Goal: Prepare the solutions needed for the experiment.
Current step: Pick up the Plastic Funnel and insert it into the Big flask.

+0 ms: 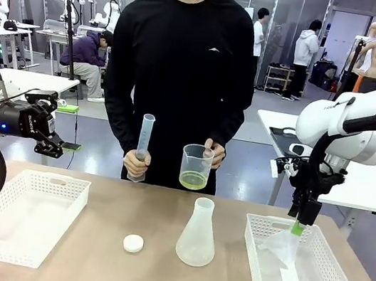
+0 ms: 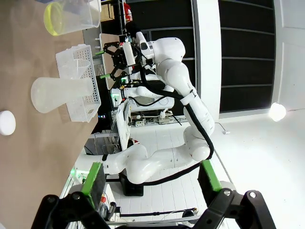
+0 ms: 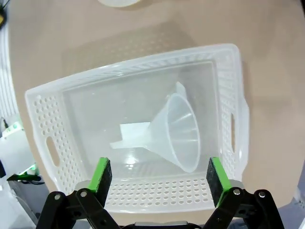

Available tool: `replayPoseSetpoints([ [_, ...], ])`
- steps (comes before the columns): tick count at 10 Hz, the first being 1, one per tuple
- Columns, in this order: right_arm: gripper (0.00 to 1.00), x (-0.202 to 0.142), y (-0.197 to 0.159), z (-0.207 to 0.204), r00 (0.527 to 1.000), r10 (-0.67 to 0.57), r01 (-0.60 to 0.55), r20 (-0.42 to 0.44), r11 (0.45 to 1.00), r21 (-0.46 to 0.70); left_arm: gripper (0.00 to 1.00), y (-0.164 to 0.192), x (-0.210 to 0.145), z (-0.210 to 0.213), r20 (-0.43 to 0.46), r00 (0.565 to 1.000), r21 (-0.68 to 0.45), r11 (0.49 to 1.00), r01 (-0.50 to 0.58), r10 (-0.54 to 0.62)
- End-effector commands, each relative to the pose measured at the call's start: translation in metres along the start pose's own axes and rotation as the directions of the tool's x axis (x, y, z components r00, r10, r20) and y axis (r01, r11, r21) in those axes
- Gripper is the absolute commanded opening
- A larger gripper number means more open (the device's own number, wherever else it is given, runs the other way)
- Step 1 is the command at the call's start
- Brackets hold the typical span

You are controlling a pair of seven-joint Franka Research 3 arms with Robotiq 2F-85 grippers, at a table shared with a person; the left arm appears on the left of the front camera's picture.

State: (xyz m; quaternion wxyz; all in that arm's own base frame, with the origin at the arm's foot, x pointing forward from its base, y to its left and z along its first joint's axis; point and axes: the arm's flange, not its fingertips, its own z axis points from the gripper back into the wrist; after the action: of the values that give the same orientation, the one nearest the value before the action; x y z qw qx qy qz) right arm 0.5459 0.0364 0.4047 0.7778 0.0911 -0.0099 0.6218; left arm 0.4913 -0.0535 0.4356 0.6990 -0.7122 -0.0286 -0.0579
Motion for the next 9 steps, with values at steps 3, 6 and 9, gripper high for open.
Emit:
replayPoseSetpoints([
  [3, 1.00, 0.003, 0.005, 0.000, 1.000, 0.018, -0.018, -0.001, 0.999, 0.028, 1.00, 0.000, 0.000, 0.000, 0.001, 1.000, -0.001, 1.000, 0.001, -0.001],
  [6, 1.00, 0.003, 0.005, 0.000, 1.000, 0.018, -0.018, -0.001, 0.999, 0.028, 1.00, 0.000, 0.000, 0.000, 0.001, 1.000, -0.001, 1.000, 0.001, -0.001],
  [9, 1.00, 0.024, -0.018, -0.027, 0.974, 0.202, -0.203, -0.100, 0.979, -0.006, 1.00, 0.000, 0.000, 0.000, 0.001, 1.000, -0.001, 1.000, 0.001, -0.001],
])
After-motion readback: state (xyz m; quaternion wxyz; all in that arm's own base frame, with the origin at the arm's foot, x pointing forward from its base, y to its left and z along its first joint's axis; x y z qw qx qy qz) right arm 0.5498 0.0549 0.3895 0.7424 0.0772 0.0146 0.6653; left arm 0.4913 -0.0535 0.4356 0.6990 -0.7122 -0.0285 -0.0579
